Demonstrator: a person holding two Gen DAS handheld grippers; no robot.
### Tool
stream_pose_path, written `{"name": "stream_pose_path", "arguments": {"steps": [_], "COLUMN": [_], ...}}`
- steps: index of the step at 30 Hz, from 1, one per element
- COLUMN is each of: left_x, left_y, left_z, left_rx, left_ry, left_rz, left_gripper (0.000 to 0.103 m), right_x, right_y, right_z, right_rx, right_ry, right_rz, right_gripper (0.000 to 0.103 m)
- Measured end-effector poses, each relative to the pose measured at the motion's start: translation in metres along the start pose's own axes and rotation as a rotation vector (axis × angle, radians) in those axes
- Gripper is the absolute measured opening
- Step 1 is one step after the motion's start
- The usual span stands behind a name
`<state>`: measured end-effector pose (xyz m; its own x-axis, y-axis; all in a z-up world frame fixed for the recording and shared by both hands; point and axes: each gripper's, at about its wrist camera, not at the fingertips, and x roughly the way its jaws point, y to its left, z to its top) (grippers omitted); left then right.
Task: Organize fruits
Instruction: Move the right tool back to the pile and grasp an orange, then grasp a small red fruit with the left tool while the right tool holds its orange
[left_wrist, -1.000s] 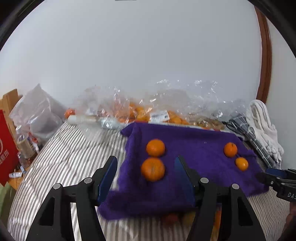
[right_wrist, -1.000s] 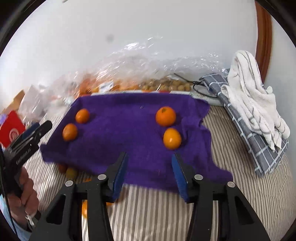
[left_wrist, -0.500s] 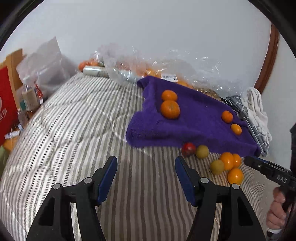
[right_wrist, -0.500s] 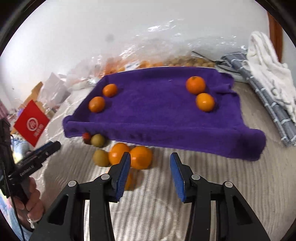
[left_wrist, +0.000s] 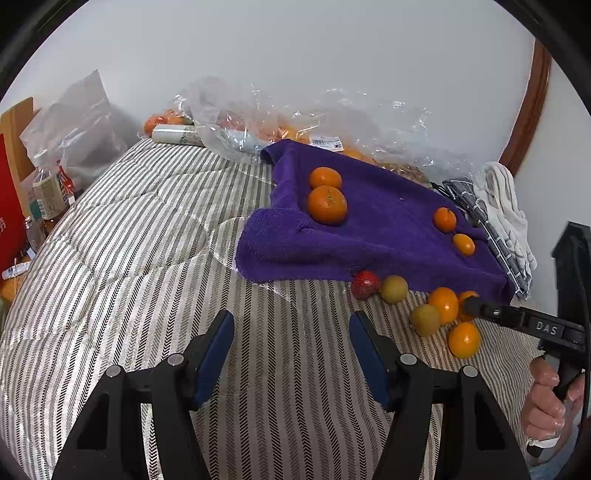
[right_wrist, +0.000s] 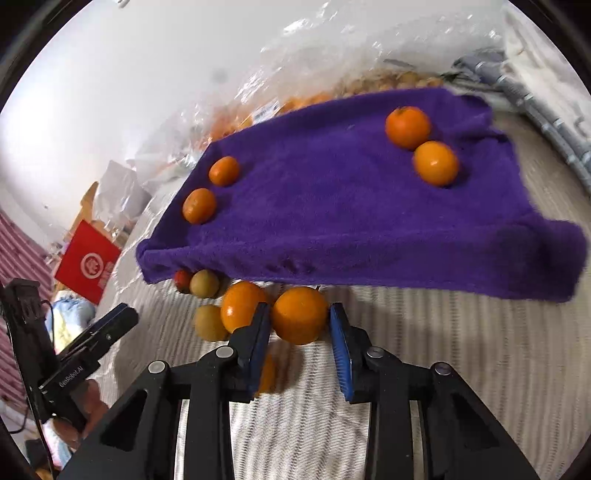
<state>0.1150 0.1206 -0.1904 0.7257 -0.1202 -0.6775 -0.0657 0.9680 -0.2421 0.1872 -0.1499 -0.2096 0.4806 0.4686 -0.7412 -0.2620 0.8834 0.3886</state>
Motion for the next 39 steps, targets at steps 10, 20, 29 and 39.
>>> {"name": "stream_pose_path", "arguments": {"steps": [10,20,29,39], "left_x": [0.007,0.019,0.018,0.019], "left_y": [-0.008,-0.032,-0.027,-0.030], "left_z": [-0.001,-0.006,-0.003,-0.004], "left_rx": [0.039,0.175,0.149,0.162], "left_ry": [0.036,0.107,0.099,0.101], "left_rz": [0.026,0.121,0.099,0.090], "left_gripper": [0.063,0.070,0.070,0.070], "right_x": [-0.021,-0.011,-0.018,-0.017], "right_y": [-0.022,-0.024,-0.034,-0.026], "right_z": [-0.014,-0.015,-0.015,-0.017], "right_rx": [-0.111,-0.121,-0.045,-0.096], "right_ry": [-0.048,-0.080,-0.104,-0.096], "right_rz": [-0.241,-0.267,-0.223,-0.226], "right_gripper": [0.032,0.035,0.033,0.033]}}
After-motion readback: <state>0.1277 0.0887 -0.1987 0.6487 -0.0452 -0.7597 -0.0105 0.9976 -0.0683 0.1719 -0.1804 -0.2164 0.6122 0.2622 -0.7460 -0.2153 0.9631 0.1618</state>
